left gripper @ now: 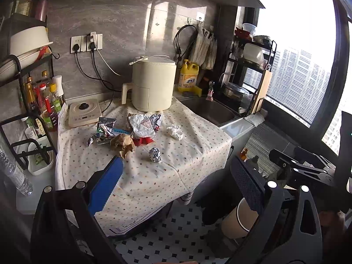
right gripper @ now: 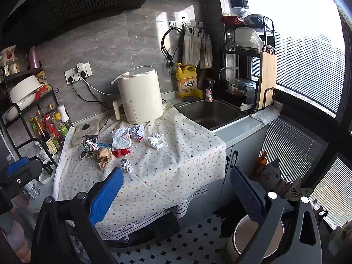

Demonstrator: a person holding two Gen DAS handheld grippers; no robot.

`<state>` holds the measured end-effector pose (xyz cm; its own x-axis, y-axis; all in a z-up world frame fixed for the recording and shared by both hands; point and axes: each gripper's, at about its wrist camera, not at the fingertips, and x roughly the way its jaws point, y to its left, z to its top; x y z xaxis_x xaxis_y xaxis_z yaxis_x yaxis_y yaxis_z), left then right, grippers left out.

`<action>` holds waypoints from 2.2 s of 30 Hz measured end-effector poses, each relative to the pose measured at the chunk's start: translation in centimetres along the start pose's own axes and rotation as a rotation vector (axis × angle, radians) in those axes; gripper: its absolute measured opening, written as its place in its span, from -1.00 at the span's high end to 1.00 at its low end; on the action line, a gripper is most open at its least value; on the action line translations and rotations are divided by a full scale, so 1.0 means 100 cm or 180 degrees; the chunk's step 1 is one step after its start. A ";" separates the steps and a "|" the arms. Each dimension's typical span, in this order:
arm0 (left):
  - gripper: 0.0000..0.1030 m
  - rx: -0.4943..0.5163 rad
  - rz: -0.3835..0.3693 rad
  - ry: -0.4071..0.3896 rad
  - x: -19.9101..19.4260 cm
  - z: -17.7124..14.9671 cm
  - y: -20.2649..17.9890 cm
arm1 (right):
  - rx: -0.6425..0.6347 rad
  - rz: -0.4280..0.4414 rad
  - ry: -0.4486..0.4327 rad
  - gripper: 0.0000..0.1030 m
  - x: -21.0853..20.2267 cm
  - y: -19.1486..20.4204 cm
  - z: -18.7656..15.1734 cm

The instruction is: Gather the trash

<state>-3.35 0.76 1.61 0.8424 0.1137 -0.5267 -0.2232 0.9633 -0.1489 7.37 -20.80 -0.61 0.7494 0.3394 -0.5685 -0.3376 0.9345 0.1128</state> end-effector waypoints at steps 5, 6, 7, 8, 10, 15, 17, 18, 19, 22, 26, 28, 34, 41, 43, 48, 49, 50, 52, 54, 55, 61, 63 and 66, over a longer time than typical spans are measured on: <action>-0.88 -0.0037 0.0030 -0.0007 -0.002 -0.002 0.005 | -0.0007 0.0028 0.0019 -0.85 -0.002 0.005 -0.003; -0.88 -0.0044 0.0028 -0.0010 -0.003 -0.002 0.005 | -0.0009 0.0030 0.0012 -0.85 -0.003 0.005 -0.004; -0.88 -0.0043 0.0025 -0.0015 -0.003 -0.003 0.005 | -0.0012 0.0025 0.0006 -0.85 -0.004 0.005 -0.004; -0.88 -0.0038 0.0021 -0.0019 -0.004 -0.003 0.004 | -0.0019 0.0021 -0.0003 -0.85 -0.005 0.006 -0.004; -0.88 -0.0024 0.0006 -0.0025 -0.006 -0.005 0.002 | -0.0032 0.0005 -0.0019 -0.85 -0.008 0.005 -0.006; -0.88 -0.0031 0.0002 -0.0040 -0.007 -0.008 0.000 | -0.0004 0.0003 0.0047 -0.85 -0.006 0.004 -0.010; -0.88 -0.0054 0.0010 -0.0044 -0.007 -0.010 0.000 | -0.0012 0.0000 0.0030 -0.85 -0.007 0.004 -0.011; -0.88 -0.0065 0.0004 -0.0031 -0.006 -0.011 0.000 | -0.0008 -0.0006 0.0017 -0.85 -0.008 0.004 -0.012; -0.88 -0.0066 -0.0002 -0.0027 -0.006 -0.012 0.000 | -0.0004 -0.0022 0.0009 -0.85 -0.009 0.004 -0.012; -0.88 -0.0048 -0.0002 -0.0039 -0.007 -0.014 -0.001 | -0.0029 -0.0051 -0.0015 -0.85 -0.010 0.004 -0.013; -0.89 -0.0065 0.0002 -0.0018 -0.006 -0.014 0.000 | 0.0006 -0.0057 -0.0005 -0.85 -0.009 0.001 -0.013; -0.88 -0.0074 0.0006 -0.0015 -0.006 -0.015 0.000 | -0.0005 -0.0050 0.0004 -0.85 -0.008 0.000 -0.014; -0.88 -0.0128 -0.0030 0.0036 -0.002 -0.017 0.000 | 0.0023 -0.0052 0.0063 -0.85 -0.004 -0.003 -0.014; -0.89 -0.0126 0.0115 0.0124 0.006 -0.017 0.005 | 0.0008 0.0026 0.0134 -0.85 0.008 0.000 -0.015; -0.89 -0.0181 0.0182 0.0152 0.009 -0.018 0.014 | 0.0041 0.0012 0.0224 -0.85 0.019 0.004 -0.016; -0.88 -0.0343 0.0354 0.0301 0.025 -0.023 0.042 | 0.0005 0.0105 0.0402 -0.85 0.045 0.021 -0.023; -0.88 -0.0379 0.0361 0.0318 0.029 -0.024 0.047 | -0.0037 0.0124 0.0442 -0.85 0.051 0.025 -0.024; -0.88 -0.0416 0.0349 0.0338 0.033 -0.026 0.053 | -0.0080 0.0153 0.0477 -0.85 0.057 0.030 -0.024; -0.88 -0.0485 0.0388 0.0386 0.044 -0.028 0.063 | -0.0126 0.0230 0.0539 -0.85 0.071 0.038 -0.024; -0.88 -0.0533 0.0434 0.0422 0.057 -0.029 0.071 | -0.0148 0.0237 0.0586 -0.85 0.085 0.045 -0.024; -0.88 -0.0544 0.0444 0.0440 0.064 -0.028 0.075 | -0.0159 0.0225 0.0601 -0.85 0.093 0.047 -0.023; -0.88 -0.0641 0.0457 0.0509 0.116 -0.020 0.100 | -0.0252 0.0409 0.0765 -0.85 0.155 0.066 -0.015; -0.88 -0.0688 0.0449 0.0510 0.135 -0.018 0.109 | -0.0343 0.0500 0.0814 -0.85 0.179 0.076 -0.013; -0.88 -0.0810 0.0454 0.0586 0.165 -0.016 0.123 | -0.0328 0.0715 0.0995 -0.85 0.217 0.086 -0.008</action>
<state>7.03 14.09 -10.21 0.6966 0.1748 -0.6959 -0.4670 0.8468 -0.2547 20.33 -5.51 -12.63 0.4463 0.4703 -0.7613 -0.5408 0.8196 0.1893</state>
